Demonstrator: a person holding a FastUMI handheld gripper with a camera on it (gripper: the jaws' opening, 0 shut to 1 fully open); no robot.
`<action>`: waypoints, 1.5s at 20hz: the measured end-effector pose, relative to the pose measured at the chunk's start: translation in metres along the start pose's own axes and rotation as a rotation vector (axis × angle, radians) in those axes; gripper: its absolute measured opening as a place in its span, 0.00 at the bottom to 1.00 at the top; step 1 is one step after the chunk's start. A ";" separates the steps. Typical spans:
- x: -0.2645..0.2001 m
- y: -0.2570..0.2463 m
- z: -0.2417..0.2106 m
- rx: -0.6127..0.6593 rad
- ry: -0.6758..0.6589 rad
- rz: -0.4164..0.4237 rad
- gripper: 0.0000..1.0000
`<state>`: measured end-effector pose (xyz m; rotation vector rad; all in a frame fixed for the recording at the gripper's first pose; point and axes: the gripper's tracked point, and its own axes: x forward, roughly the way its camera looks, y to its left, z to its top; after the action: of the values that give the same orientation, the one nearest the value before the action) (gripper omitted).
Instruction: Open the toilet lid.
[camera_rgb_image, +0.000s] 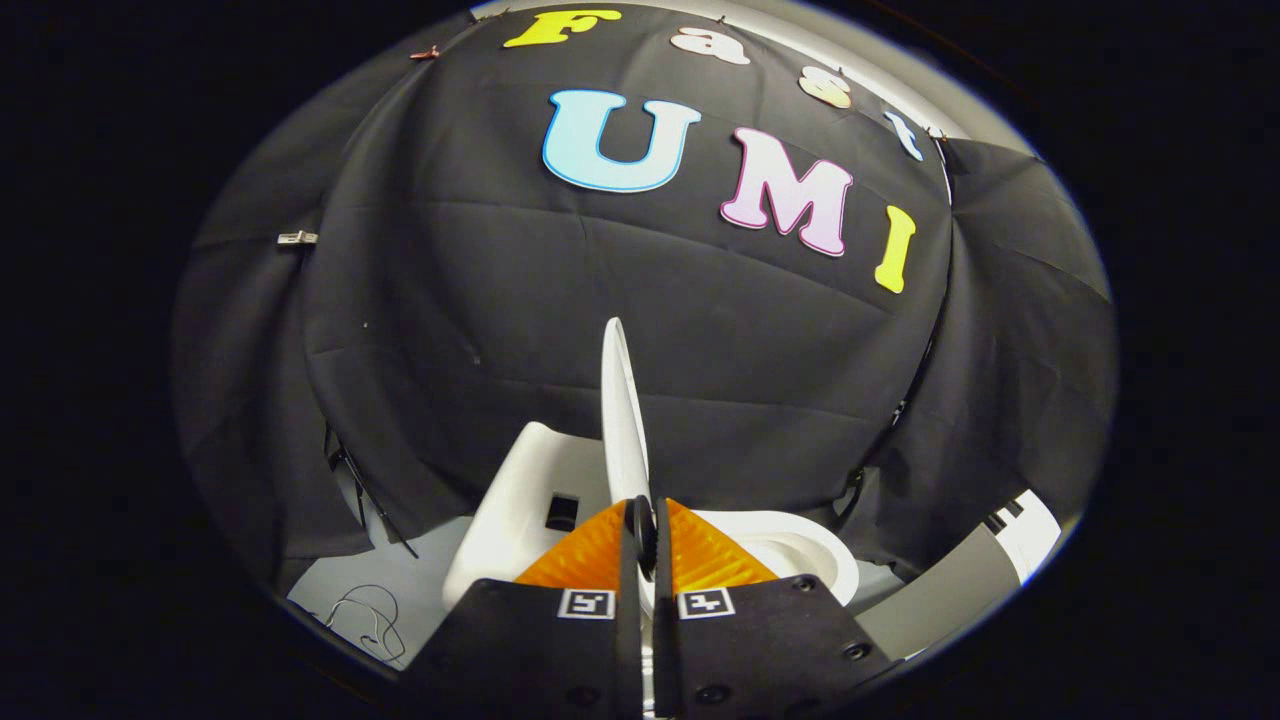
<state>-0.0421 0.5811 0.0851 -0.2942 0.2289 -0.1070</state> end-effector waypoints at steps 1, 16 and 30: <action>0.002 -0.001 -0.001 0.000 0.000 0.014 0.15; -0.020 -0.015 0.040 0.089 -0.065 0.209 0.99; 0.023 -0.220 0.052 0.104 -0.220 0.164 0.99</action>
<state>-0.0229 0.3830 0.1948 -0.1807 0.0286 0.0752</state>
